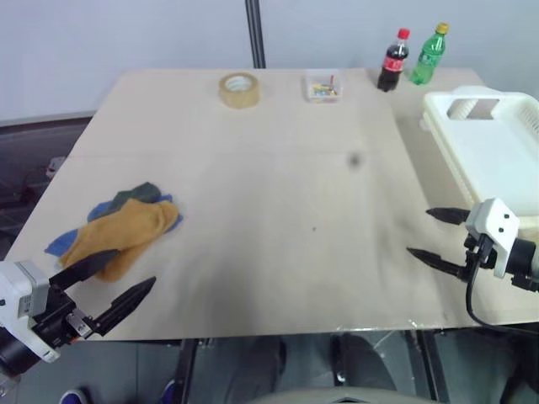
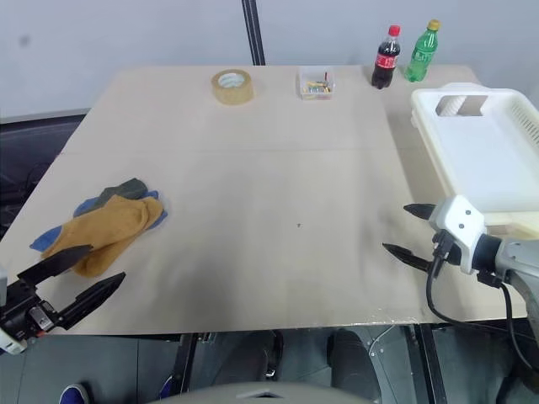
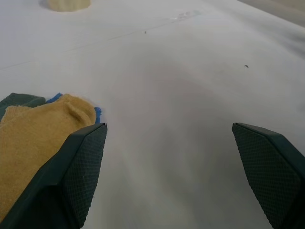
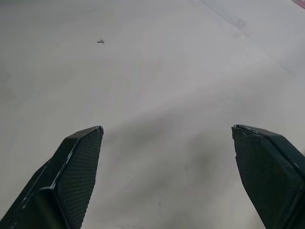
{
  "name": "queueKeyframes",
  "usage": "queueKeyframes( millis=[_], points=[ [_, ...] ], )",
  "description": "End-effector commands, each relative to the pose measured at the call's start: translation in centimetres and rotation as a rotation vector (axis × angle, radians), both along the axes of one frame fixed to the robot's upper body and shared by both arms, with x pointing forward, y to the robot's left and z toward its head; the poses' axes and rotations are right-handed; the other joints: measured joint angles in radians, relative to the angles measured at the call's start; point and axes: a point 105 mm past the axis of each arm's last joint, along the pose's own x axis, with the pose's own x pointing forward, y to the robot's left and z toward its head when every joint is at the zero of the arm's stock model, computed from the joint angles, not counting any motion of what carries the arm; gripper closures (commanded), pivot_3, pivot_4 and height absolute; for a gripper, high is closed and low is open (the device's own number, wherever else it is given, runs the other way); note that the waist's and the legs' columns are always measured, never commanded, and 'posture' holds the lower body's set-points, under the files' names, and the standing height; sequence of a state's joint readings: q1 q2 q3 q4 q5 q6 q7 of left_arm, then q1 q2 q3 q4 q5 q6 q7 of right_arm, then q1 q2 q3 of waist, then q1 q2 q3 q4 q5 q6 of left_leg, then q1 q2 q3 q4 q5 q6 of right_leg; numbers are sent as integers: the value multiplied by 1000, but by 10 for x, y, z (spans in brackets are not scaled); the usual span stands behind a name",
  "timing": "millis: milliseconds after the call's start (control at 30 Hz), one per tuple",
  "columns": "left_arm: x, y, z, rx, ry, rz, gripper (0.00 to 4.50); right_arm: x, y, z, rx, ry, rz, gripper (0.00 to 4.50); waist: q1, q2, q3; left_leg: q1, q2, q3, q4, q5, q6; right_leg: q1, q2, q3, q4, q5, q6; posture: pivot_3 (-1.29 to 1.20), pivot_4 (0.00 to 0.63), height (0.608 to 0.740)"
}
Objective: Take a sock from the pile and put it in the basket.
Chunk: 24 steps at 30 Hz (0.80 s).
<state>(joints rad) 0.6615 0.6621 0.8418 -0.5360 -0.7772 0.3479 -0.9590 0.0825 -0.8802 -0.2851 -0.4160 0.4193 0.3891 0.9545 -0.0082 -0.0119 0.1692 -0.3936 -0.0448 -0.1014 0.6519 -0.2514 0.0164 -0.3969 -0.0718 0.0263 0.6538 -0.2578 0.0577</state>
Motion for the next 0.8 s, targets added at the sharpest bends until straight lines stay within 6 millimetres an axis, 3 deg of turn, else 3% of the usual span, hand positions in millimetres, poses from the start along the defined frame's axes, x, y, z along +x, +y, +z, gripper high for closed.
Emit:
queueKeyframes(
  millis=[33,467,600,700,800],
  points=[
    [4,-7,4,-1,-22,-21,0,1,8,10,19,-41,29,19,0,0,0,0,0,0,0,0,0,0,0,0,0,0,0,0,150,740],
    [27,-21,1,-42,-69,101,0,5,38,12,94,-65,129,19,0,0,0,0,0,0,-1,0,0,0,0,0,-1,1,2,0,150,740],
    [39,-11,2,-49,-122,297,0,-1,67,17,88,-131,317,19,-2,0,0,0,0,0,-1,0,0,0,0,0,-1,1,2,0,150,740],
    [50,1,-1,-5,-150,514,0,3,103,25,167,-189,469,19,-5,0,0,0,0,-1,-1,0,0,0,1,0,-1,2,4,0,150,740],
    [53,2,-5,33,-184,616,0,6,127,29,194,-219,567,19,-4,-1,0,2,-1,0,0,0,0,1,2,1,2,3,4,0,150,740]
  ],
)
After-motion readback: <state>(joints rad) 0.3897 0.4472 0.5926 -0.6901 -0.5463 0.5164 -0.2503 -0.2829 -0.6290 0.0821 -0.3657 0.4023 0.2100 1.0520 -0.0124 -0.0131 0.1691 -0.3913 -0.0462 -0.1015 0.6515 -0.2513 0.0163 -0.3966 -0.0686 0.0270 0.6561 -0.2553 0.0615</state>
